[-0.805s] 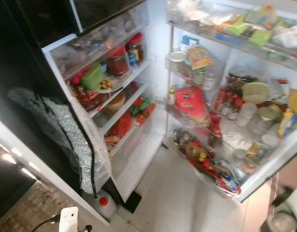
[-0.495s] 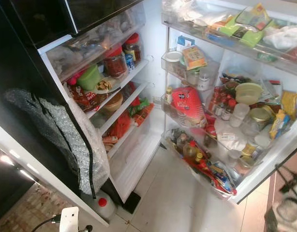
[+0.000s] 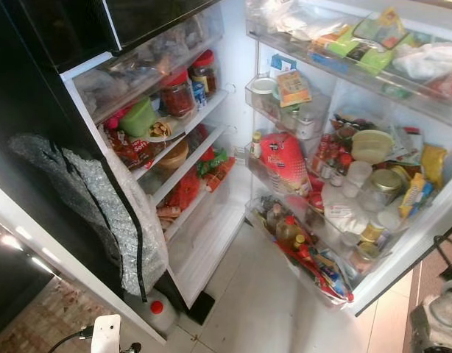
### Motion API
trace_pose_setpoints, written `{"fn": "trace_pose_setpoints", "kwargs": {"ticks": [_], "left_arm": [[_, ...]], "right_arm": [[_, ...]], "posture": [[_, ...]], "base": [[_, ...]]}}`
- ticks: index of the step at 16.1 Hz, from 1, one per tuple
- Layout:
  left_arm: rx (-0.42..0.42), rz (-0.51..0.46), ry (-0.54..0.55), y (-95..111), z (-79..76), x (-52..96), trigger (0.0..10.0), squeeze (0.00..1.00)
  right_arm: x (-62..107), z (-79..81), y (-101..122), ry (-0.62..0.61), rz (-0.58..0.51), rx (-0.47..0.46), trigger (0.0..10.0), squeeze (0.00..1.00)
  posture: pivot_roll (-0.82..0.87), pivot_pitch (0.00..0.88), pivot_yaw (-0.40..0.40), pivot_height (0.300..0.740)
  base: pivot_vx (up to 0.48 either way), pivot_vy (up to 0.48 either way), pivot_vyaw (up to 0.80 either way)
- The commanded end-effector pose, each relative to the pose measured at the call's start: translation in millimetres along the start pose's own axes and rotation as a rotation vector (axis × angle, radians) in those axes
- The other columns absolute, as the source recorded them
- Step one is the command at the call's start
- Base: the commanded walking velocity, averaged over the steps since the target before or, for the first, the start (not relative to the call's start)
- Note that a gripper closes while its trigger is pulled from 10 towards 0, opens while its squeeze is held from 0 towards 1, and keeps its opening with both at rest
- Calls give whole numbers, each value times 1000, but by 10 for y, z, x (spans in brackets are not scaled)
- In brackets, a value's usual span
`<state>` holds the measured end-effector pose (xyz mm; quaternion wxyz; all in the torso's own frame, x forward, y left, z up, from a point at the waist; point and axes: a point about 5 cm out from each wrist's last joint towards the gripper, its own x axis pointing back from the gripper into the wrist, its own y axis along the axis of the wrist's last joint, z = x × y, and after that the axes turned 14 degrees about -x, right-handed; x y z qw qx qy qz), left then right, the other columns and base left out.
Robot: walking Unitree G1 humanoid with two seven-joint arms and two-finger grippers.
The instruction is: Restocking fridge
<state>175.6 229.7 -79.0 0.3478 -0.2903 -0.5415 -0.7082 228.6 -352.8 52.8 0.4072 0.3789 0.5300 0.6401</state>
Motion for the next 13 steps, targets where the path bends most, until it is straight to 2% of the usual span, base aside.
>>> {"fn": "trace_pose_setpoints", "kwargs": {"ticks": [1, 10, 13], "left_arm": [[-15, 8, 11, -43, 66, 11, 10000, 0], [-22, 4, 9, -27, 79, 7, 10000, 0], [-22, 1, 9, -22, 83, 7, 10000, 0]], "right_arm": [[-39, -30, 48, -26, -7, -20, 10000, 0], [-55, -16, 122, -32, -31, -37, 10000, 0], [-8, 64, 104, 20, -27, -33, 10000, 0]], "posture": [[-106, 10, 96, 740], [-106, 17, 102, 740], [-103, 19, 103, 740]], "base": [[0, 0, 0], [0, 0, 0], [0, 0, 0]]}}
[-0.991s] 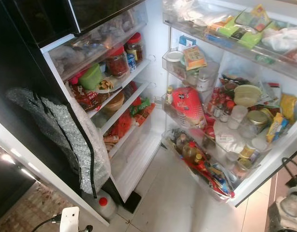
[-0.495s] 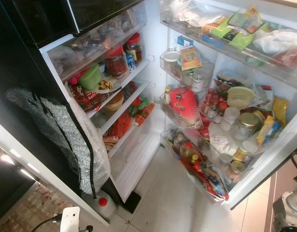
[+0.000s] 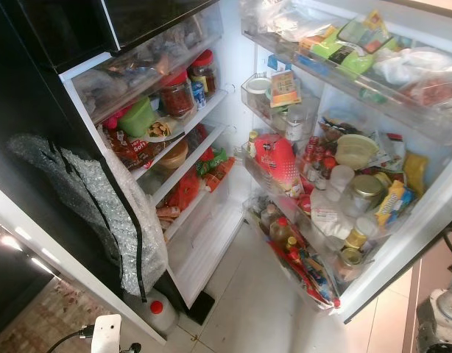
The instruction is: Restocking fridge
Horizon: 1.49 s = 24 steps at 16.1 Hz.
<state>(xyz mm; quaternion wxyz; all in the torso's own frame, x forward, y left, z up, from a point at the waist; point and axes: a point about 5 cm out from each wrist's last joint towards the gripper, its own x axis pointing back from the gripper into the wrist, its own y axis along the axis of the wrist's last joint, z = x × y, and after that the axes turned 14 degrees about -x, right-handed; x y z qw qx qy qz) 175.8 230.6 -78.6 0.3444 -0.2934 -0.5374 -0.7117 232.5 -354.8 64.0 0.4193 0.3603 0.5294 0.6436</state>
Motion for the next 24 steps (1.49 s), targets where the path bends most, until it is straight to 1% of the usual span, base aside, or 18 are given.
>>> {"fn": "trace_pose_setpoints", "kwargs": {"ticks": [1, 3, 5, 6, 9, 10, 12, 13, 15, 17, 18, 19, 21, 22, 23, 24], "left_arm": [[-6, 2, 12, -26, 73, 8, 10000, 0], [-6, 3, 11, -28, 72, 8, 10000, 0], [-5, 3, 13, -32, 74, 9, 10000, 0], [-6, 2, 12, -32, 72, 9, 10000, 0], [-4, 0, 12, -33, 74, 10, 10000, 0], [-4, 0, 11, -34, 73, 11, 10000, 0], [-7, -1, 7, -34, 69, 11, 10000, 0], [-6, -2, 7, -35, 69, 11, 10000, 0], [-8, -4, 5, -34, 68, 11, 10000, 0], [-11, -6, 4, -34, 70, 12, 10000, 0], [-12, -6, 3, -35, 70, 12, 10000, 0], [-12, -6, 2, -35, 69, 12, 10000, 0], [-25, -8, -3, -32, 73, 12, 10000, 0], [-32, -10, -6, -30, 76, 12, 10000, 0], [-42, -11, -9, -27, 78, 12, 10000, 0], [-44, -13, -9, -24, 81, 12, 10000, 0]], "right_arm": [[35, 28, -18, 16, 16, -15, 10000, 0], [106, 38, -75, 31, 26, -3, 10000, 0], [164, -8, -122, 39, 31, -3, 10000, 0], [205, -29, -153, 62, 35, -1, 10000, 0], [233, -121, -190, 58, 38, 25, 10000, 0], [231, -160, -195, 53, 39, 32, 10000, 0], [208, -161, -197, 78, 47, 36, 10000, 0], [203, -145, -195, 103, 53, 28, 10000, 0], [179, -93, -191, 194, 68, 50, 10000, 0], [145, -96, -166, 255, 62, 76, 10000, 0], [117, -137, -168, 265, 58, 133, 10000, 0], [103, -175, -166, 255, 55, 142, 10000, 0], [77, -260, -151, 243, 52, 129, 10000, 0], [80, -278, -155, 265, 55, 132, 10000, 0], [102, -299, -167, 301, 48, 165, 10000, 0], [117, -302, -169, 312, 46, 160, 10000, 0]], "posture": [[-104, 20, 105, 740], [-104, 21, 104, 740], [-103, 23, 104, 740], [-103, 23, 104, 740], [-102, 24, 102, 740], [-103, 22, 103, 740], [-105, 15, 103, 740], [-105, 14, 103, 740], [-105, 10, 102, 740], [-106, 8, 102, 740], [-109, 6, 103, 740], [-109, 6, 103, 740], [-107, 7, 104, 740], [-109, 10, 106, 740], [-109, 13, 105, 740], [-108, 16, 107, 740]], "base": [[0, 0, 0], [0, 0, 0], [0, 0, 0], [0, 0, 0], [0, 0, 0], [0, 0, 0], [0, 0, 0], [0, 0, 0], [0, 0, 0], [0, 0, 0], [0, 0, 0], [0, 0, 0], [0, 0, 0], [0, 0, 0], [0, 0, 0], [0, 0, 0]]}}
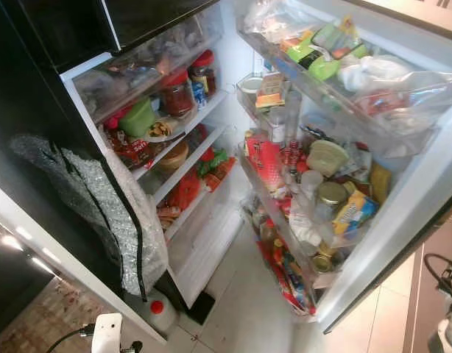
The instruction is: Restocking fridge
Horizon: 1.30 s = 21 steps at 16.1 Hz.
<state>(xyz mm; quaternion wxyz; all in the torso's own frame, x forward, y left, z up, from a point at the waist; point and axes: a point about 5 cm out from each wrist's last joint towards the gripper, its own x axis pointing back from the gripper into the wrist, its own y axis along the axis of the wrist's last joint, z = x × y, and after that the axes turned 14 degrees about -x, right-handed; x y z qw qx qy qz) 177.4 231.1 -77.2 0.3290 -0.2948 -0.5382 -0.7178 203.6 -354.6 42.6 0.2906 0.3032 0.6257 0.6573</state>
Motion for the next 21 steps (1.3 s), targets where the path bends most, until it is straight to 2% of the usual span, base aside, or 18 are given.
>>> {"fn": "trace_pose_setpoints", "kwargs": {"ticks": [1, 2, 3, 4, 7, 10, 12, 15, 18, 19, 20, 21], "left_arm": [[-35, 9, 3, -38, 74, 12, 10000, 0], [-41, 8, 3, -33, 80, 11, 10000, 0], [-41, 8, 3, -32, 81, 10, 10000, 0], [-43, 9, 3, -30, 83, 10, 10000, 0], [-53, 5, 0, -19, 95, 8, 10000, 0], [-55, 5, -2, -19, 98, 8, 10000, 0], [-70, 6, 0, -17, 102, 8, 10000, 0], [-39, 11, 30, -29, 110, 10, 10000, 0], [-41, 16, 39, -29, 111, 9, 10000, 0], [-33, 16, 45, -27, 106, 9, 10000, 0], [-27, 15, 47, -27, 105, 9, 10000, 0], [-21, 14, 51, -24, 97, 8, 10000, 0]], "right_arm": [[49, 21, -18, 57, -6, -7, 10000, 0], [90, 86, -37, 133, 3, -27, 10000, 0], [98, 101, -38, 149, 4, -31, 10000, 0], [130, 154, -74, 212, 23, 18, 10000, 0], [253, 324, -89, 383, 20, -10, 10000, 0], [305, 412, -84, 462, 21, -19, 10000, 0], [408, 536, -99, 584, 48, -24, 10000, 0], [594, 697, -17, 762, 39, -89, 10000, 0], [784, 982, 112, 1042, 113, -143, 10000, 0], [870, 1125, 177, 1152, 126, -131, 10000, 0], [882, 1158, 195, 1172, 125, -130, 10000, 0], [943, 1288, 268, 1252, 134, -140, 10000, 0]], "posture": [[-110, 21, 107, 740], [-111, 27, 108, 740], [-110, 28, 108, 740], [-111, 29, 108, 740], [-111, 34, 110, 740], [-110, 33, 111, 740], [-110, 33, 111, 740], [-112, 35, 110, 740], [-123, 35, 107, 740], [-123, 37, 102, 740], [-123, 36, 100, 740], [-120, 36, 93, 740]], "base": [[0, 0, 0], [0, 0, 0], [0, 0, 0], [0, 0, 0], [0, 0, 0], [0, 0, 0], [0, 0, 0], [0, 0, 0], [0, 0, 0], [0, 0, 0], [0, 0, 0], [0, 0, 0]]}}
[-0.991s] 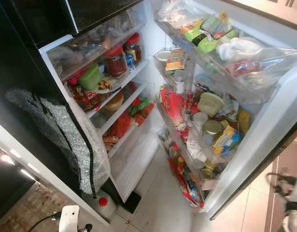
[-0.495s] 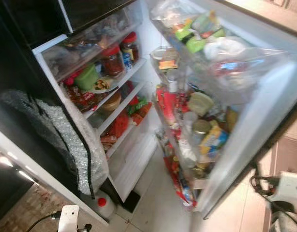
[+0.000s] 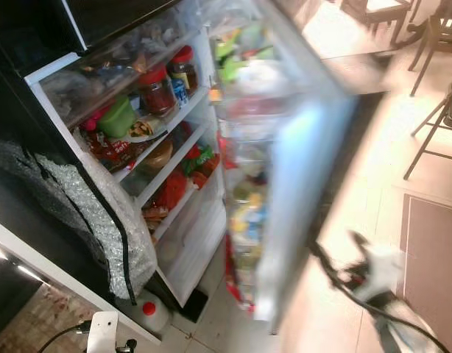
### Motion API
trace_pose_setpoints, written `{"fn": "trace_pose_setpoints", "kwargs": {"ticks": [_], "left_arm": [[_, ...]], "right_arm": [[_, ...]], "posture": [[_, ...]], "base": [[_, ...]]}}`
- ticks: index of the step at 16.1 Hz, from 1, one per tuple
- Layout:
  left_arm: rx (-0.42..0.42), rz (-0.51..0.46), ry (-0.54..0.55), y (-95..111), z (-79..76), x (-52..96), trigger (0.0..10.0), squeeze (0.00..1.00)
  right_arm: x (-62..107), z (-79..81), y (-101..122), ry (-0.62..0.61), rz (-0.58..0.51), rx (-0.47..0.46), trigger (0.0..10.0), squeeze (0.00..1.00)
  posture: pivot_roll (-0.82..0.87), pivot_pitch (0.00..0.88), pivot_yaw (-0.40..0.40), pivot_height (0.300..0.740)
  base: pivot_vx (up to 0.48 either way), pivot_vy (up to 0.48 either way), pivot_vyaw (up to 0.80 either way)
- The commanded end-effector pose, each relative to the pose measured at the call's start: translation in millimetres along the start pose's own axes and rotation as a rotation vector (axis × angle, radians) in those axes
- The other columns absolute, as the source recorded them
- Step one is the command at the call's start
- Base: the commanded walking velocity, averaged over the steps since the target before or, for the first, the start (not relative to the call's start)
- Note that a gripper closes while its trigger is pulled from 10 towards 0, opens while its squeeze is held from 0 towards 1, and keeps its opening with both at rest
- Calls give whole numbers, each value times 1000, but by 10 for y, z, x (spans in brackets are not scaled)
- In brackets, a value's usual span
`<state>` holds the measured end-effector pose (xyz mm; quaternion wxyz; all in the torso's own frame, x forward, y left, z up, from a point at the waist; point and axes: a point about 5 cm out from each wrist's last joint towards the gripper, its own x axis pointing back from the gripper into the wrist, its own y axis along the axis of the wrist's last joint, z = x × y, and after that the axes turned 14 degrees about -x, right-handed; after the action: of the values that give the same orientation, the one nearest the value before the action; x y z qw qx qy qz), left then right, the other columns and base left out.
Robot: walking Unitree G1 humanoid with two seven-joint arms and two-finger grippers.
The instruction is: Restocking fridge
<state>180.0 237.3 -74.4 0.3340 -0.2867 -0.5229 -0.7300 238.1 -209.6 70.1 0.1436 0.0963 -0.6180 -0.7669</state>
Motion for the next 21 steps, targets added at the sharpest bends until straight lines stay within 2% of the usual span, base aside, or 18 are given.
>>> {"fn": "trace_pose_setpoints", "kwargs": {"ticks": [1, 2, 8, 10, 14, 16, 21], "left_arm": [[6, 15, 17, -47, 23, 10, 10000, 0], [9, 17, 18, -47, 16, 10, 10000, 0], [25, 22, 26, -43, -6, 8, 10000, 0], [29, 20, 28, -38, -9, 7, 10000, 0], [38, 16, 31, -33, -16, 6, 10000, 0], [41, 16, 35, -32, -16, 6, 10000, 0], [51, 16, 44, -26, -19, 5, 10000, 0]], "right_arm": [[-101, 164, 76, 107, 0, -7, 10000, 0], [-169, 255, 83, 172, 33, 4, 10000, 0], [-626, 550, 135, 379, 84, 25, 10000, 0], [-825, 710, 176, 477, 94, 15, 10000, 0], [-1031, 1056, 82, 634, 153, 24, 10000, 0], [-1139, 1207, 26, 669, 173, 16, 10000, 0], [-1320, 1305, -5, 678, 200, 17, 10000, 0]], "posture": [[-120, 35, 89, 740], [-118, 34, 84, 740], [-103, 22, 72, 740], [-104, 10, 68, 740], [-86, 0, 61, 740], [-78, 0, 60, 740], [-65, 0, 54, 740]], "base": [[0, 0, 0], [0, 0, 0], [0, 0, 0], [0, 0, 0], [0, 0, 0], [0, 0, 0], [0, 0, 0]]}}
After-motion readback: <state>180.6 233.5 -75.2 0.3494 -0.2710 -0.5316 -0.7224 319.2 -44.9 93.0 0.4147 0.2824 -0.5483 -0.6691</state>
